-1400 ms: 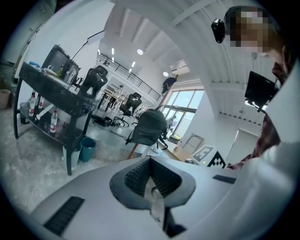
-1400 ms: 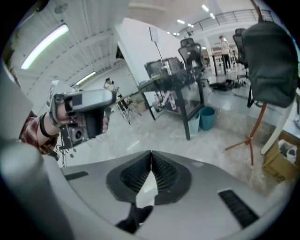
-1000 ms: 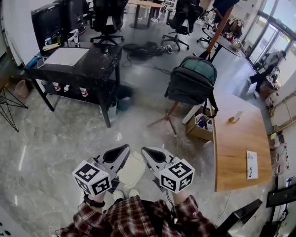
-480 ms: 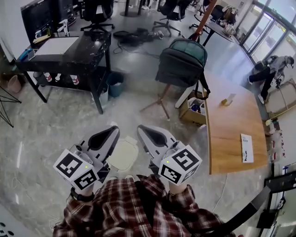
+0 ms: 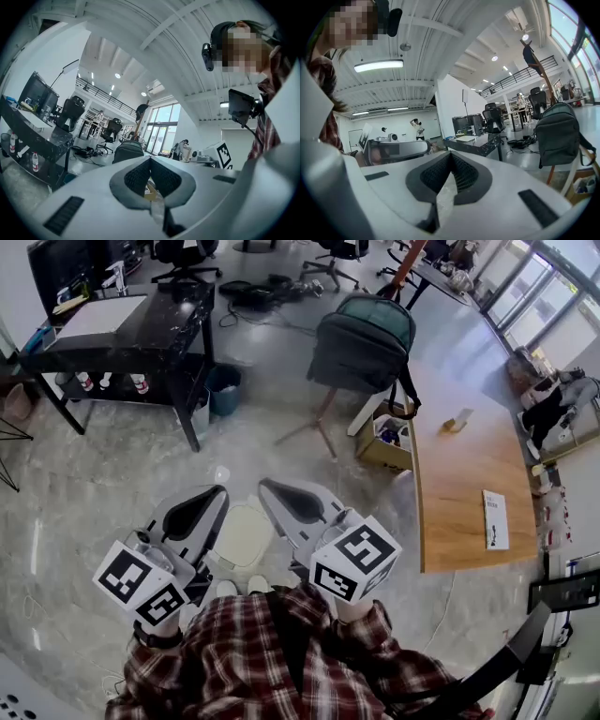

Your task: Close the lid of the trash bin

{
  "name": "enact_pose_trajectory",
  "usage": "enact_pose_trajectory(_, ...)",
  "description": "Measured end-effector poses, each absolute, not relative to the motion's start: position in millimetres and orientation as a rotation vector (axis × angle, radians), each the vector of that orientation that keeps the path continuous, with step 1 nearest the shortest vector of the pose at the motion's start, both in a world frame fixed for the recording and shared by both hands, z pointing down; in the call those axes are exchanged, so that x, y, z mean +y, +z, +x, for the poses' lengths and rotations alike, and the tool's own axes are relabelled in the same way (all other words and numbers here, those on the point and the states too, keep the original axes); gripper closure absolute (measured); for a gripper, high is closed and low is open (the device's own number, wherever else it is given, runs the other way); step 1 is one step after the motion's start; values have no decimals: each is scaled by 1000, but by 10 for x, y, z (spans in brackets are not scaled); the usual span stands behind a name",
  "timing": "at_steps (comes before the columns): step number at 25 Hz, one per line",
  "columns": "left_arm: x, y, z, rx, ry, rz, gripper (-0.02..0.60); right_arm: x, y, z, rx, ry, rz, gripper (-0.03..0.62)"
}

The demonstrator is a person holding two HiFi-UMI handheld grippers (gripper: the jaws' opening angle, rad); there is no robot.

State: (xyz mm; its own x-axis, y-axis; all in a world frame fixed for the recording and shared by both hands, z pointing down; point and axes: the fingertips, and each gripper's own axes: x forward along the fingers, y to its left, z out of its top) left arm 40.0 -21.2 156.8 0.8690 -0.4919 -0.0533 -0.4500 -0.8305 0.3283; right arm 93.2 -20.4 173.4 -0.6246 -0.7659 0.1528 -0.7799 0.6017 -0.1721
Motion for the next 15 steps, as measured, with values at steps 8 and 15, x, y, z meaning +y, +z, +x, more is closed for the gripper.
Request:
enact_pose_trajectory(8, -199, 1640, 373, -696, -179, 2724, 571, -188, 1814, 898, -2724, 369, 1327, 582)
enact_pose_trajectory(15, -182, 1681, 401, -686, -167, 2716, 571, -196, 1861, 921, -2710, 393, 1337, 582)
